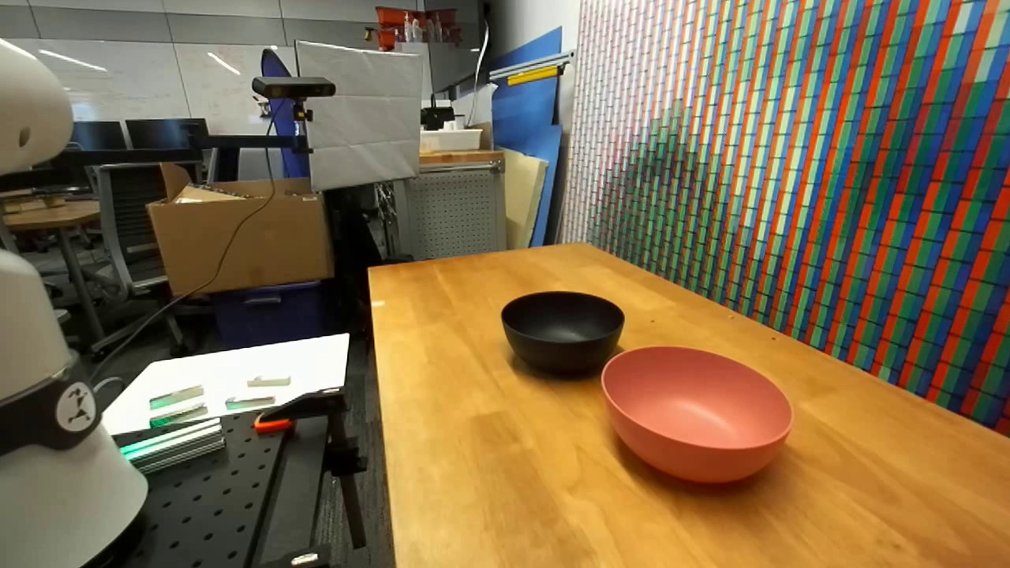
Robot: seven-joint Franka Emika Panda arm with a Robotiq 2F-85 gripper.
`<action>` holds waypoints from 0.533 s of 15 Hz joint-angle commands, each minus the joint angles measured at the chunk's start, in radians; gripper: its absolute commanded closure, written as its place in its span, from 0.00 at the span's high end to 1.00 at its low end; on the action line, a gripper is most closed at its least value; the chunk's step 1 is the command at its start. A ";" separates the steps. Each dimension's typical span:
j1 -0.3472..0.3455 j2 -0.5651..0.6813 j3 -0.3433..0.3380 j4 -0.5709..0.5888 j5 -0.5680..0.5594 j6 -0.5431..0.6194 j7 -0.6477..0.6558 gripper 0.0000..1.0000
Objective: Put the black bowl on top of the pink bowl
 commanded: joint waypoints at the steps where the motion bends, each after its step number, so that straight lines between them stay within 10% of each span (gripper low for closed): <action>1: 0.047 0.055 0.118 0.007 -0.007 0.128 0.126 1.00; 8: 0.087 0.337 0.285 0.032 -0.095 0.273 0.363 1.00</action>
